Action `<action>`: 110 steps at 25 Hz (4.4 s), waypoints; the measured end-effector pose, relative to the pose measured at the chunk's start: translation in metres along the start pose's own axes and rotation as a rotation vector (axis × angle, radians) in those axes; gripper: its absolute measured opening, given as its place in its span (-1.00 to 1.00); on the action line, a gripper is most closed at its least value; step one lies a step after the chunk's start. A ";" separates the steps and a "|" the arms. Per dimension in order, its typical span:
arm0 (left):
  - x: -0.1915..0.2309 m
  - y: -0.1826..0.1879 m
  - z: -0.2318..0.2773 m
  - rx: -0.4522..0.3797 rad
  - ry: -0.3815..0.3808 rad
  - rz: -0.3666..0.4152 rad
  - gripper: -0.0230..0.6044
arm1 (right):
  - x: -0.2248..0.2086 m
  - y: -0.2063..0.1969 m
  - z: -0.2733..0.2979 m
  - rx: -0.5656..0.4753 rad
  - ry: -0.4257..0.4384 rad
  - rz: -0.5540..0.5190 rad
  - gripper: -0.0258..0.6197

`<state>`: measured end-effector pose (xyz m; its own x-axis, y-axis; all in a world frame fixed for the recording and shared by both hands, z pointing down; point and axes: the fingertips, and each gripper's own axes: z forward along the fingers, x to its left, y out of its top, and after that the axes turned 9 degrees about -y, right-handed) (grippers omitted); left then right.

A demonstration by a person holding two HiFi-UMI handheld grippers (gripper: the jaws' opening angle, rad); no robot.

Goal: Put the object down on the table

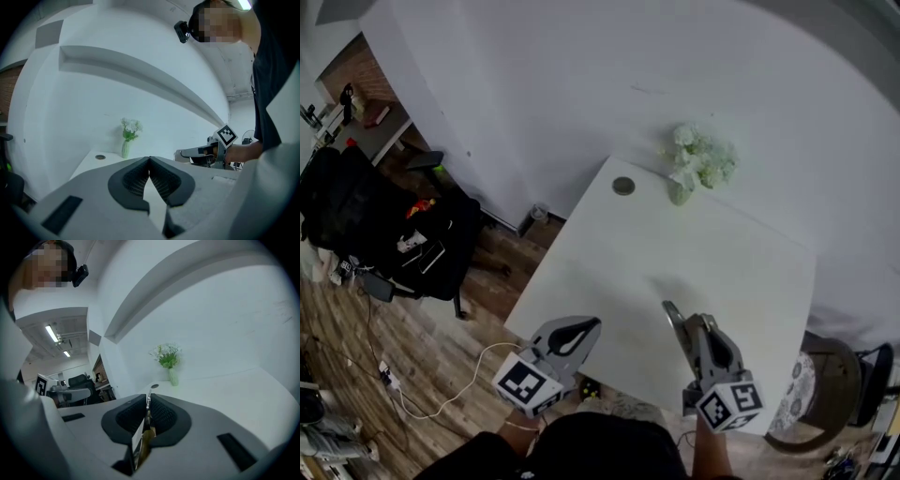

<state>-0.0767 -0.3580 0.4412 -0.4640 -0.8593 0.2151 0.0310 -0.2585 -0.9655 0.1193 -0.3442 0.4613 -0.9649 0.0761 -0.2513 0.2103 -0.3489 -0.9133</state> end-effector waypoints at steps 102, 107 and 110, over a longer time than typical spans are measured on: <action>-0.017 -0.013 -0.031 -0.021 -0.039 0.035 -0.93 | -0.001 -0.027 -0.037 -0.049 -0.076 -0.013 -0.93; -0.015 -0.015 -0.044 -0.021 -0.019 0.023 -0.93 | 0.011 -0.030 -0.042 -0.050 -0.062 -0.024 -0.93; -0.015 -0.014 -0.048 -0.023 -0.015 0.019 -0.93 | 0.015 -0.028 -0.044 -0.056 -0.066 -0.046 -0.93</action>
<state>-0.1124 -0.3199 0.4448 -0.4505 -0.8704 0.1986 0.0192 -0.2318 -0.9726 0.1054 -0.2923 0.4688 -0.9817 0.0286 -0.1885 0.1720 -0.2934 -0.9404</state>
